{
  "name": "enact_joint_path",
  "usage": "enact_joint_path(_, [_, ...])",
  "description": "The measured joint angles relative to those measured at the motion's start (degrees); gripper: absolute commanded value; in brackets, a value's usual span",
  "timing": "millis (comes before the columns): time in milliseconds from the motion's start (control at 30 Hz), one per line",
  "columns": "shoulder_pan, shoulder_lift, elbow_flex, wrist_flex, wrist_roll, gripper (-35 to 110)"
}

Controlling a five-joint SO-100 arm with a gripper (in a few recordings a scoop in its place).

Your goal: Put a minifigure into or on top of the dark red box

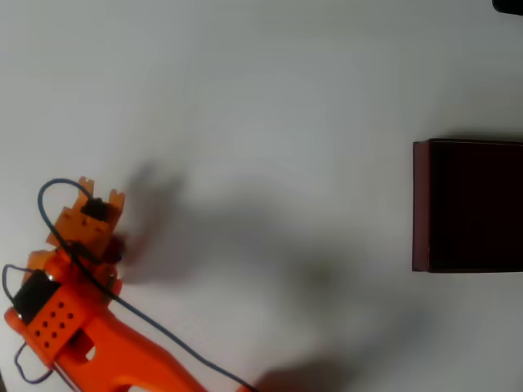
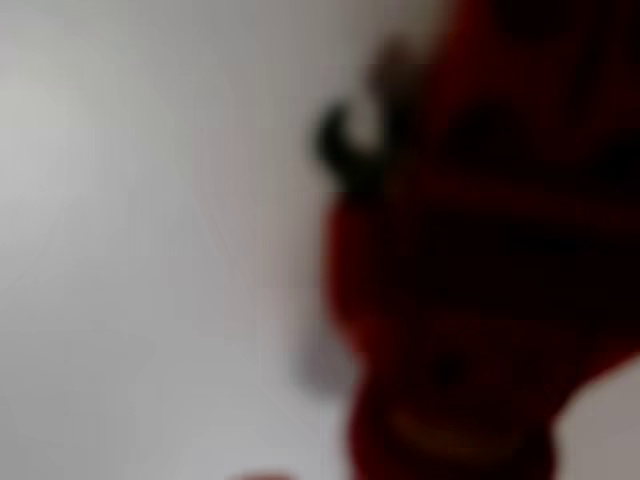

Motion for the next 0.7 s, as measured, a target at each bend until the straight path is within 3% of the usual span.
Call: enact_joint_path(700, [1.85, -4.04, -4.92, 1.76, -2.99, 19])
